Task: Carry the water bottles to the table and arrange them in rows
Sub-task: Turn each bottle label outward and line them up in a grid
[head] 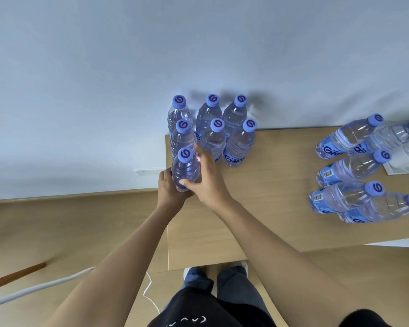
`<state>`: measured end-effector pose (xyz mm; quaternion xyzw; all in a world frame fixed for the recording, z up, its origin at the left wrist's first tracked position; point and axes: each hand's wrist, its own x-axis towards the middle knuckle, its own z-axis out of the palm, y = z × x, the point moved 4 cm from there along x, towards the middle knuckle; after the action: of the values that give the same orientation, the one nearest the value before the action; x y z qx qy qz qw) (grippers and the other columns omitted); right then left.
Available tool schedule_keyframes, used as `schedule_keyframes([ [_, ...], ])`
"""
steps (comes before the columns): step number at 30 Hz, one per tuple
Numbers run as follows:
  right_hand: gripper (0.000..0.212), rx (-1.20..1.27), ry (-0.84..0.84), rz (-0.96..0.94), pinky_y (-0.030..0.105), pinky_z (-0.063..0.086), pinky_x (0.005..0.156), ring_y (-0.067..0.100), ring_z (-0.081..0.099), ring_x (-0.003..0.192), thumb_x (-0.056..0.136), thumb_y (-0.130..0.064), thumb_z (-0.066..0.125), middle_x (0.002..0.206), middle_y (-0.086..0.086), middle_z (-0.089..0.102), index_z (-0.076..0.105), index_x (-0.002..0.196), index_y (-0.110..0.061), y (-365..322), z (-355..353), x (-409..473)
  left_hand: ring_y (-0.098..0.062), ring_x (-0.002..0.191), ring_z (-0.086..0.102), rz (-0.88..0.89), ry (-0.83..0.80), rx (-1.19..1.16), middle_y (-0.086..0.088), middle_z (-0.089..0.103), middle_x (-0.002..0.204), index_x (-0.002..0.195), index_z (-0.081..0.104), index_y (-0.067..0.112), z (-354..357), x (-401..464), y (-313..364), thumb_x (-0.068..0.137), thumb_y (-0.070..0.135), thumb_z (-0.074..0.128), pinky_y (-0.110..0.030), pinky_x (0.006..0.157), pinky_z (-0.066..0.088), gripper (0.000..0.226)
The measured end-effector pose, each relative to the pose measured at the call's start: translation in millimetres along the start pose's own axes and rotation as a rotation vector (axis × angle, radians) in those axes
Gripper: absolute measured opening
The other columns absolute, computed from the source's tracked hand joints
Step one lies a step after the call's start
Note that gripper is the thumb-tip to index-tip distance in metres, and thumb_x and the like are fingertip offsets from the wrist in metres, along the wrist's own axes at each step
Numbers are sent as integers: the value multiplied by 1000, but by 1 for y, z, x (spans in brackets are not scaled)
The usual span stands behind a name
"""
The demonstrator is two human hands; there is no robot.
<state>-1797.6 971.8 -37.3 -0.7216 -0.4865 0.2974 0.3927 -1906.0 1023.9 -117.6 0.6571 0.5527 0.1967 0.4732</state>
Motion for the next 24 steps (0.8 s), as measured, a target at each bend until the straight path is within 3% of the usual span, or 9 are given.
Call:
schedule_keyframes([
  [4,90,-52,63,2,19,30,107,18,34,137,73,-11,85,150,10,36,35,148,-6,9,-13,-18,-23,121,43,-135,79,-31,-6,42,131,132,41,4,3,-31,-12,70,14,85,-36,103,40,77],
  [8,82,-63,130,31,13,24,108,20,33,141,79,-13,82,152,10,35,36,147,-7,24,-42,-41,-25,113,49,-144,122,-15,-3,46,122,124,47,7,19,-66,-23,76,18,81,-29,87,40,60],
  [11,76,-65,214,40,20,32,109,21,41,135,80,-11,81,144,12,42,41,144,-5,32,-71,-55,-20,108,53,-110,36,-5,3,49,119,122,49,11,43,-81,-12,80,19,77,-27,83,40,51],
  [14,71,-67,299,42,1,26,100,19,45,131,80,-9,80,140,10,47,45,141,-6,41,-107,-68,-24,116,51,-34,-85,-97,-3,48,117,122,48,4,76,-88,22,79,1,75,-31,93,41,51],
  [18,64,-75,427,61,-4,21,97,18,45,132,85,-10,76,141,7,49,46,141,-7,54,-168,-83,-15,115,50,127,-245,-48,-3,53,123,125,51,7,122,-100,79,79,5,76,-29,98,41,53],
  [21,59,-104,513,52,-2,22,98,19,46,132,86,-8,73,140,7,52,48,140,-7,62,-217,-95,-14,116,50,218,-328,-25,-2,56,125,127,52,8,158,-110,118,80,9,76,-31,100,42,53],
  [24,54,-138,550,38,12,30,101,19,49,130,88,-10,72,137,5,54,50,138,-8,71,-261,-105,-14,118,50,253,-377,-14,-1,56,126,127,52,8,188,-117,146,81,11,75,-29,99,41,52],
])
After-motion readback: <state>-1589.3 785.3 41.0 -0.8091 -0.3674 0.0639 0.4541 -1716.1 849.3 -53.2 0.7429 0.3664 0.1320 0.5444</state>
